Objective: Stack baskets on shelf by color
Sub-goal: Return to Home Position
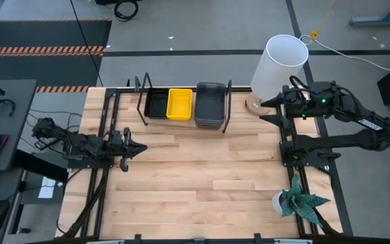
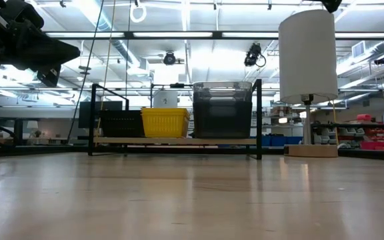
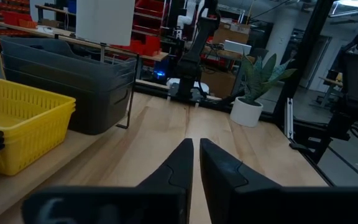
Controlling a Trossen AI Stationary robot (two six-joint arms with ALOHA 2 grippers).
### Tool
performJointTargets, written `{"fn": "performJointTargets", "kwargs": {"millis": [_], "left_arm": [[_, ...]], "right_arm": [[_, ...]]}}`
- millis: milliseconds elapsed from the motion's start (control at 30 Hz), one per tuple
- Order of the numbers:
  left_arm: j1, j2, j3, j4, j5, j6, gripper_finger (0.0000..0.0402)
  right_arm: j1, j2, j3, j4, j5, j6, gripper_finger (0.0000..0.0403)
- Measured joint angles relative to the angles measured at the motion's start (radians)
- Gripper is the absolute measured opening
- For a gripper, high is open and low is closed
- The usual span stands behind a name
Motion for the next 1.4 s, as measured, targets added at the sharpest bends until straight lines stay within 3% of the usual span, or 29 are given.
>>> {"fn": "performJointTargets", "kwargs": {"millis": [300, 533, 800, 1100, 1400], "left_arm": [[0.0, 0.0, 0.0, 0.0, 0.0, 0.0, 0.0026], [0.0, 0.0, 0.0, 0.0, 0.0, 0.0, 0.0032], [0.0, 0.0, 0.0, 0.0, 0.0, 0.0, 0.003], [0.0, 0.0, 0.0, 0.0, 0.0, 0.0, 0.0031], [0.0, 0.0, 0.0, 0.0, 0.0, 0.0, 0.003]], "right_arm": [[0.0, -0.081, -0.023, 0.046, -0.077, 0.009, 0.0244], [0.0, -0.122, -0.024, 0.036, -0.051, 0.034, 0.0237], [-0.007, -0.153, -0.192, 0.124, -0.043, 0.057, 0.0211], [-0.169, -0.223, -0.332, 0.242, -0.161, 0.077, 0.018], [-0.321, -0.426, -0.343, 0.11, -0.255, 0.133, 0.0165]]}}
